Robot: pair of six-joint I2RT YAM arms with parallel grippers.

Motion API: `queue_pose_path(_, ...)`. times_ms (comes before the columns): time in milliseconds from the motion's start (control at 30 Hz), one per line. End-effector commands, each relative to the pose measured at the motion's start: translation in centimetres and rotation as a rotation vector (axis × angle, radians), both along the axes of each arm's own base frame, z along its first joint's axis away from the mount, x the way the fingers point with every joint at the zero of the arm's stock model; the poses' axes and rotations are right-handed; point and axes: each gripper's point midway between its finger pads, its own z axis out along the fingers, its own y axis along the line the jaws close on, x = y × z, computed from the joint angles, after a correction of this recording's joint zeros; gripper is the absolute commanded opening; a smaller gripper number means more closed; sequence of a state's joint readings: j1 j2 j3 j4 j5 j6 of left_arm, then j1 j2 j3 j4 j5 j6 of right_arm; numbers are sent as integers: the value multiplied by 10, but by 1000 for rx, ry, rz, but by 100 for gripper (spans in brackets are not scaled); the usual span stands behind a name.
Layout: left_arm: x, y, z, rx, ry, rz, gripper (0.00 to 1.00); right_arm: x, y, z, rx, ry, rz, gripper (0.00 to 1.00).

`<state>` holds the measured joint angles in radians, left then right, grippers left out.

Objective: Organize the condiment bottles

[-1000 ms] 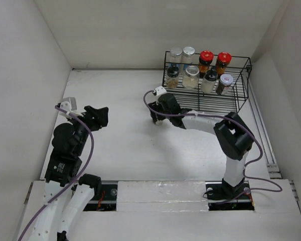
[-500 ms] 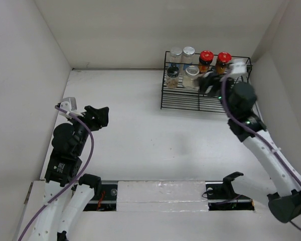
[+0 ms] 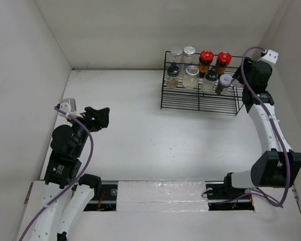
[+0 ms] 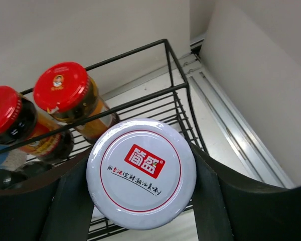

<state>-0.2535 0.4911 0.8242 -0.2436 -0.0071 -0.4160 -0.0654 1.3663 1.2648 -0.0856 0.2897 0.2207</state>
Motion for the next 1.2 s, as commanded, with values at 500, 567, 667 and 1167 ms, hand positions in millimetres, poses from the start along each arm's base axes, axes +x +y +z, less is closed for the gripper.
queue_pose_path(500, 1, -3, 11, 8, -48, -19, 70, 41, -28, -5, 18, -53, -54, 38)
queue_pose_path(567, 1, -3, 11, 8, -48, -19, 70, 46, -28, -8, 18, -47, -54, 42)
queue_pose_path(667, 2, -1, 11, 8, -48, -10, 71, 42, -37, -14, 11, -34, -103, 56)
queue_pose_path(1167, 5, -4, 7, 12, -30, -23, 99, -21, 10, 84, 91, -286, 51, 100)
